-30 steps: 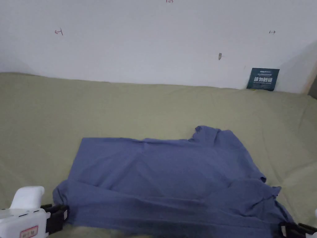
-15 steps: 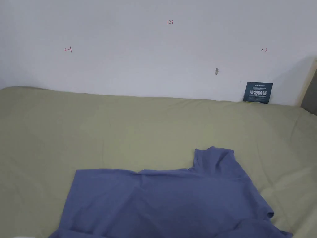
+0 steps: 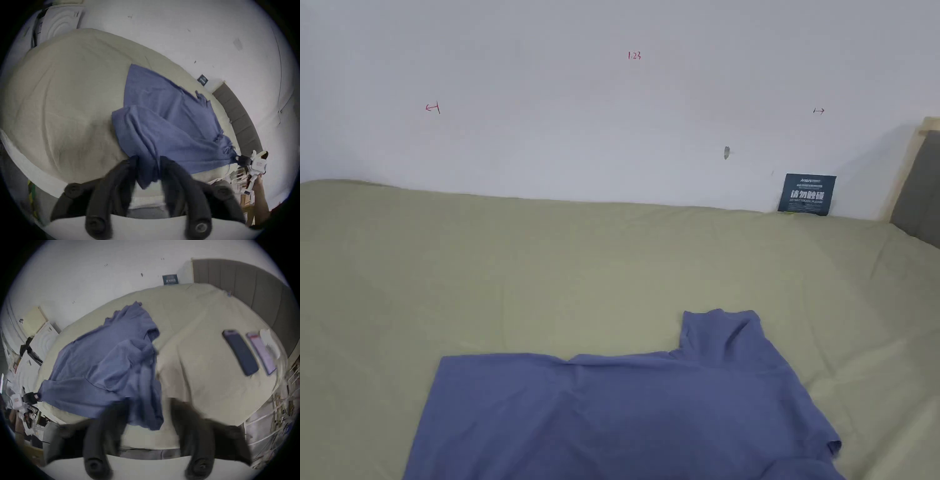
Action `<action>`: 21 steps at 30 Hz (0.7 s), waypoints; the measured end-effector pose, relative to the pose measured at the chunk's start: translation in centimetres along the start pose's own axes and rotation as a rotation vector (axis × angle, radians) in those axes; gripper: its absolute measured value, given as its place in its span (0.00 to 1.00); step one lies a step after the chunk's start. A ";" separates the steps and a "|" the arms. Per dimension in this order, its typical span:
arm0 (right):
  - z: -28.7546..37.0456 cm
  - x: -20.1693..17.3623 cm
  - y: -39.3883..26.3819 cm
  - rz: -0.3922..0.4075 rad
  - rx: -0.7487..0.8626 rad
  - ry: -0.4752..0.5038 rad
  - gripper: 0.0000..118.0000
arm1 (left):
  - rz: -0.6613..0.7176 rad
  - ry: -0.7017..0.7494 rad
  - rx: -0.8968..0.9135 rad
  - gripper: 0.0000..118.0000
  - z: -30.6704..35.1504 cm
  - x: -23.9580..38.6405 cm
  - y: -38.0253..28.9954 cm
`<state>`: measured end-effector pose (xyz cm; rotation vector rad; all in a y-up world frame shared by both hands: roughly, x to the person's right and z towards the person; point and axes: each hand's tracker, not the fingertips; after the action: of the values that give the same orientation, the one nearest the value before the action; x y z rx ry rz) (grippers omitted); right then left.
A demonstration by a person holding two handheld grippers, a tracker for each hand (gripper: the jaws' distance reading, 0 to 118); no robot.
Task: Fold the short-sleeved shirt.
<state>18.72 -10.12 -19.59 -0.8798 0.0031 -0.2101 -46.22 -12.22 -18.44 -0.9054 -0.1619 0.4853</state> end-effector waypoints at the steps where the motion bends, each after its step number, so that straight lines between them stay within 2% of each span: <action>1: 1.2 -0.6 0.3 0.029 0.040 -0.007 0.56 | -0.002 0.011 0.023 0.47 1.0 0.4 -0.1; 3: 3.5 -1.3 1.4 0.069 0.099 -0.014 0.56 | -0.009 0.008 0.060 0.72 3.1 1.6 0.0; 6: 6.0 -3.8 2.8 0.114 0.195 -0.001 0.56 | -0.096 0.067 0.161 0.72 5.0 5.2 1.0; 8: 7.1 -6.7 3.4 0.171 0.266 -0.019 0.56 | -0.180 0.125 0.208 0.72 5.6 10.2 1.9; 10: 8.0 -9.8 3.5 0.186 0.328 -0.042 0.55 | -0.270 0.154 0.286 0.70 5.4 13.7 2.0; 11: 8.1 -11.2 3.3 0.194 0.355 -0.053 0.54 | -0.313 0.172 0.327 0.67 5.2 15.3 1.9; 12: 8.1 -12.6 2.9 0.223 0.394 -0.038 0.54 | -0.351 0.188 0.365 0.53 4.5 15.5 1.4; 13: 7.9 -13.9 2.4 0.246 0.421 -0.050 0.53 | -0.375 0.202 0.389 0.33 4.0 16.9 1.0; 14: 7.5 -15.2 2.1 0.270 0.408 -0.081 0.41 | -0.400 0.219 0.402 0.08 3.3 18.3 0.7; 15: 7.0 -16.4 1.8 0.296 0.392 -0.097 0.01 | -0.400 0.235 0.391 0.00 2.5 19.6 0.3; 16: 6.4 -17.0 1.1 0.300 0.448 -0.122 0.00 | -0.403 0.243 0.403 0.00 2.0 20.2 -0.3; 17: 5.5 -18.0 0.5 0.321 0.421 -0.125 0.00 | -0.404 0.238 0.388 0.00 1.3 21.0 -0.7; 18: 4.9 -18.6 0.3 0.349 0.387 -0.078 0.00 | -0.407 0.234 0.382 0.00 0.7 21.6 -1.2; 21: 3.7 -19.4 -0.9 0.327 0.319 -0.046 0.00 | -0.412 0.230 0.359 0.00 -0.9 22.7 -2.3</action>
<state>-0.10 -4.32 -18.16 -0.5549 0.0684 0.1141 -25.15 -3.47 -18.67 -0.5483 -0.0457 0.0207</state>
